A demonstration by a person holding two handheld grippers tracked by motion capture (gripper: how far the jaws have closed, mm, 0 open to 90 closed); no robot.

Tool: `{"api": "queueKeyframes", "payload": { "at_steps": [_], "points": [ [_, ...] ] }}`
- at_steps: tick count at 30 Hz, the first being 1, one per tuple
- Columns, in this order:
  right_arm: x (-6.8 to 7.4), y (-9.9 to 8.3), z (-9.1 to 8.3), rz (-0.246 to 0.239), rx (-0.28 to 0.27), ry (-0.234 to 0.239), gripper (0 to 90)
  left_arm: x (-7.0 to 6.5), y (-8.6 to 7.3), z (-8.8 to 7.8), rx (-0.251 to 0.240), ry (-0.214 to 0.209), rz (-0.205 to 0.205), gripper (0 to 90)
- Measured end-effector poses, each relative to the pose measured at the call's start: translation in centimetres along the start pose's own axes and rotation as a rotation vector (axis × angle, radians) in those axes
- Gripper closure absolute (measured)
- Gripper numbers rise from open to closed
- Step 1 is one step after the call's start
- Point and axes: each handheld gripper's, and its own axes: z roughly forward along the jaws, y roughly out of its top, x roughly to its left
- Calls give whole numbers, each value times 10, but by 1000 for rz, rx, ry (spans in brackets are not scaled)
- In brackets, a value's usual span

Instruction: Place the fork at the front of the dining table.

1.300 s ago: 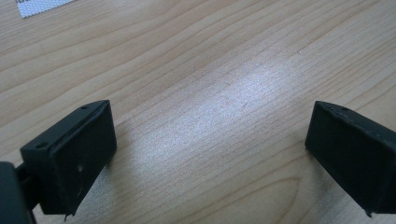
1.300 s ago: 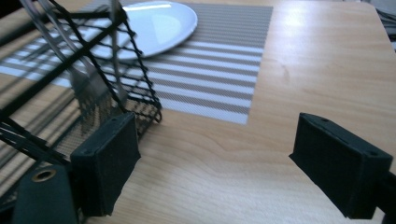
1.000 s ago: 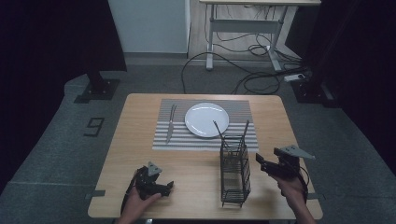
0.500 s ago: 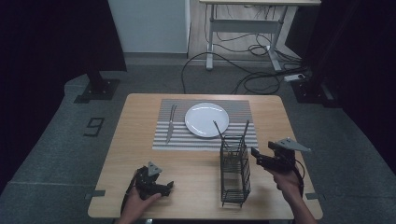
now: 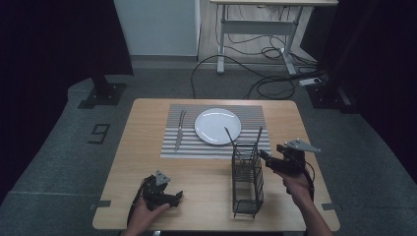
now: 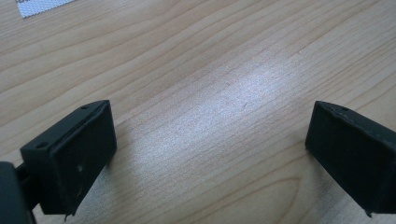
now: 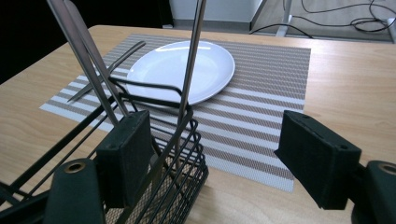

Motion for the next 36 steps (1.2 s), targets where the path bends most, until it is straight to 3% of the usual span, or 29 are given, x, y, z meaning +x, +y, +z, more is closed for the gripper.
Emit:
{"api": "queueKeyframes", "payload": {
  "at_steps": [26, 36],
  "points": [
    [11, 19, 25, -37, 25, 5, 298, 0, 0, 0, 1, 1, 1, 18],
    [14, 23, 33, -50, 30, 11, 373, 0, 0, 0, 1, 1, 1, 18]
  ]
}}
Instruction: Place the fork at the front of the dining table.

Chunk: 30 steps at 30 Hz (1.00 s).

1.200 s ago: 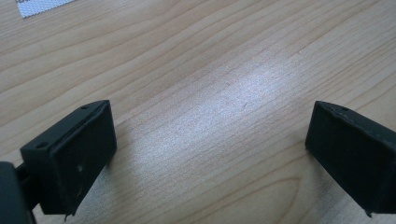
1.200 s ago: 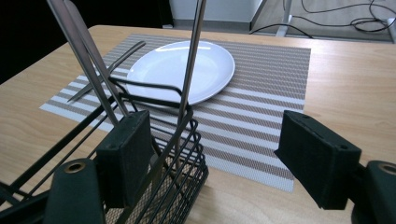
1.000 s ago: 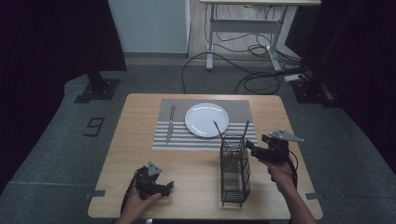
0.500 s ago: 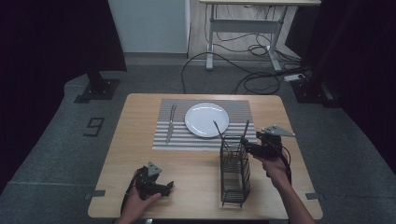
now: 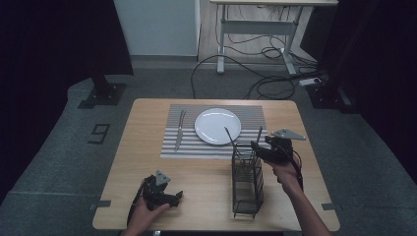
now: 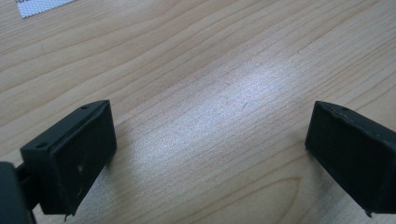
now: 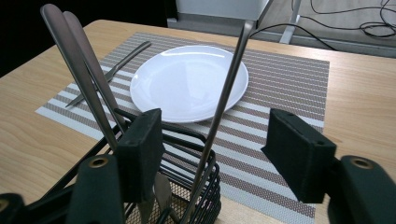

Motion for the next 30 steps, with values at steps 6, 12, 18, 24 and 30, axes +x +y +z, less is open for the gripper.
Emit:
{"api": "queueKeyframes", "payload": {
  "at_steps": [6, 12, 18, 24, 30],
  "points": [
    [1, 0, 5, -15, 13, 18, 435, 0, 0, 0, 0, -1, 0, 18],
    [0, 0, 9, -21, 17, 44, 486, 0, 0, 0, 1, 0, 1, 18],
    [2, 0, 8, -39, 13, 68, 580, 0, 0, 0, 0, 0, 0, 18],
    [0, -1, 4, -35, 0, 69, 703, 0, 0, 0, 0, 0, 0, 18],
    [0, -3, 0, -44, -18, 57, 808, 0, 0, 0, 0, 0, 0, 18]
  ]
}}
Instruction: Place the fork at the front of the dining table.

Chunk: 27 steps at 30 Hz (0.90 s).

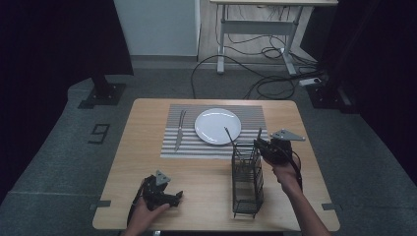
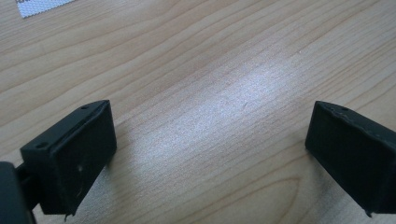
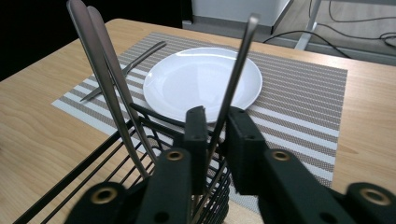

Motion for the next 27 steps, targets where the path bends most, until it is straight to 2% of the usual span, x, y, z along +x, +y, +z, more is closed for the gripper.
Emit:
{"api": "queueKeyframes", "payload": {
  "at_steps": [8, 17, 27],
  "points": [
    [1, -2, -5, -8, -12, -8, 824, 0, 0, 0, -1, 0, 0, 18],
    [8, -2, -12, -22, -47, 4, 841, 0, 0, 0, 0, -1, 0, 18],
    [13, 5, -30, -24, -134, 6, 847, 0, 0, 0, -1, 0, -1, 18]
  ]
}}
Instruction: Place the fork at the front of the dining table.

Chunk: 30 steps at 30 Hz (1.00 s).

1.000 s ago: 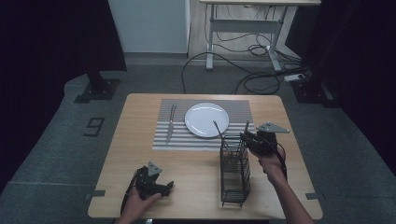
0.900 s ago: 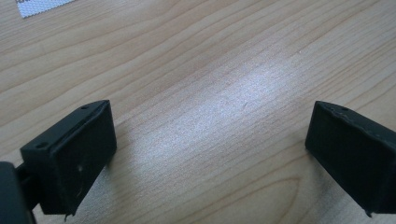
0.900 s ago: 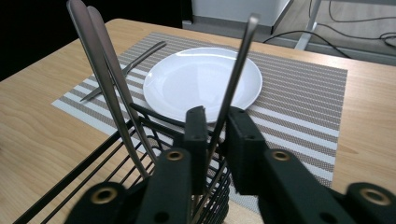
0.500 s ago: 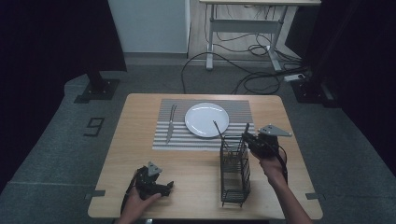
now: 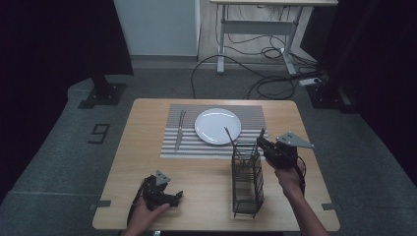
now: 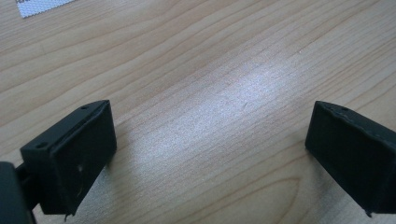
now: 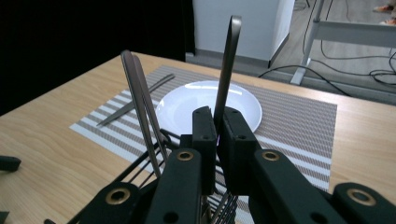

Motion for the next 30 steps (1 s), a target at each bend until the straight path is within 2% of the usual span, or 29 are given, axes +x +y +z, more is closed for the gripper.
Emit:
{"api": "queueKeyframes", "payload": {
  "at_steps": [6, 12, 13, 30],
  "points": [
    [3, 10, -10, -14, -41, -5, 848, 0, 0, 0, 1, 0, 0, 18],
    [8, 24, -24, -40, -102, -17, 862, 0, 0, 0, 0, 0, 1, 18],
    [8, 29, -30, -52, -129, -34, 861, 0, 0, 0, 0, 0, 0, 18],
    [-4, 41, -51, -10, -211, -58, 863, 0, 0, 0, 0, 0, 0, 18]
  ]
}}
